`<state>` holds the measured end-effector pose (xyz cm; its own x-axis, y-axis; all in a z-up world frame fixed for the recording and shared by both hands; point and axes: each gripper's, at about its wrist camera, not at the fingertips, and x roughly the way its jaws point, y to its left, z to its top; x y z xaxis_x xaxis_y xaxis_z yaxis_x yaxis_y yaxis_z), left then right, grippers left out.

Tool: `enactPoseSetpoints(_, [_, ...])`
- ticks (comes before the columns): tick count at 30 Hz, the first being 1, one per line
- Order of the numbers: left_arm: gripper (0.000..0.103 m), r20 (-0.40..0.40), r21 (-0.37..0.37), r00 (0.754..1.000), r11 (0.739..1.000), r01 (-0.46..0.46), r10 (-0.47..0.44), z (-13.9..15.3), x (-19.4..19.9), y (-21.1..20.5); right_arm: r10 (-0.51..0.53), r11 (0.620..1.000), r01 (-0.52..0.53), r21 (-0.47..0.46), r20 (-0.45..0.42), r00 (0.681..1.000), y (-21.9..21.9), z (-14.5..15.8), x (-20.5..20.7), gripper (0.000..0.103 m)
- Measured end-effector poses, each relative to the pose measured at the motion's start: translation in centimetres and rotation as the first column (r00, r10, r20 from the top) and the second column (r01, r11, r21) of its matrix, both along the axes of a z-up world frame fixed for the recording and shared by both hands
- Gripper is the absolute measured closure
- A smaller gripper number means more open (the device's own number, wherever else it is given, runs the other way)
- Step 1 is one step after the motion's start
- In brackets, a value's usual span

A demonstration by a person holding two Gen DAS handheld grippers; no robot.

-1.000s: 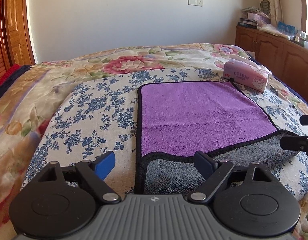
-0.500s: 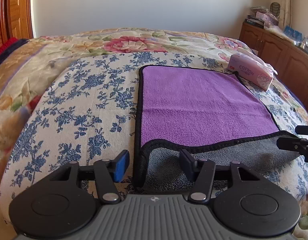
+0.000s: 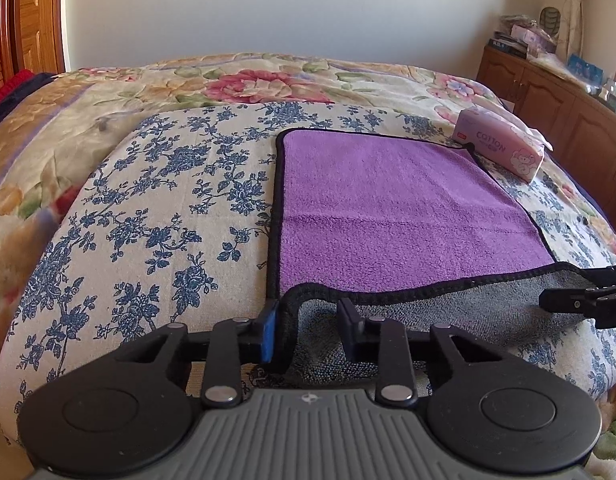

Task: Fold towel

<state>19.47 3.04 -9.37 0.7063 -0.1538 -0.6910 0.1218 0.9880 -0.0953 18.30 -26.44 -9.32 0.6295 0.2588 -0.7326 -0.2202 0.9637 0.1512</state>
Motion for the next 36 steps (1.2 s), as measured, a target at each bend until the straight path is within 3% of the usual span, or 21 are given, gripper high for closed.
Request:
enactPoseSetpoints(5, [0.072,0.001,0.006,1.000,1.000,0.002,-0.002,0.1,0.0,-0.2,-0.012,1.000,0.012,0.005,-0.015,1.000,-0.5,0.2,0.2,0.026])
enactPoseSetpoints(17, [0.081,0.019,0.017,1.000,1.000,0.015,-0.015,0.5,-0.2,-0.4,0.011,1.000,-0.012,-0.020,-0.042,0.999,-0.8,0.6,0.2,0.059])
enactPoseSetpoints(22, [0.088,0.027,0.014,0.999,1.000,0.020,-0.021,0.6,-0.3,-0.4,0.017,0.999,-0.018,-0.029,-0.040,0.999,-0.9,0.6,0.2,0.078])
enactPoseSetpoints(26, [0.094,0.032,0.015,0.999,1.000,0.025,-0.025,0.7,-0.4,-0.5,0.022,0.999,-0.023,-0.039,-0.033,0.999,-0.8,0.7,0.1,0.085])
enactPoseSetpoints(27, [0.094,0.034,0.015,0.999,1.000,0.027,-0.027,0.8,-0.4,-0.5,0.021,0.999,-0.022,-0.040,-0.031,0.999,-0.8,0.7,0.1,0.092])
enactPoseSetpoints(31, [0.096,0.041,0.015,0.999,0.999,0.033,-0.034,0.9,-0.5,-0.6,0.017,0.999,-0.018,-0.042,-0.020,1.000,-0.9,0.8,0.1,0.099])
enactPoseSetpoints(36, [0.096,0.054,0.008,0.998,0.999,0.035,-0.035,1.2,-0.6,-0.6,0.020,0.999,-0.020,-0.036,-0.003,1.000,-1.0,1.1,0.1,0.099])
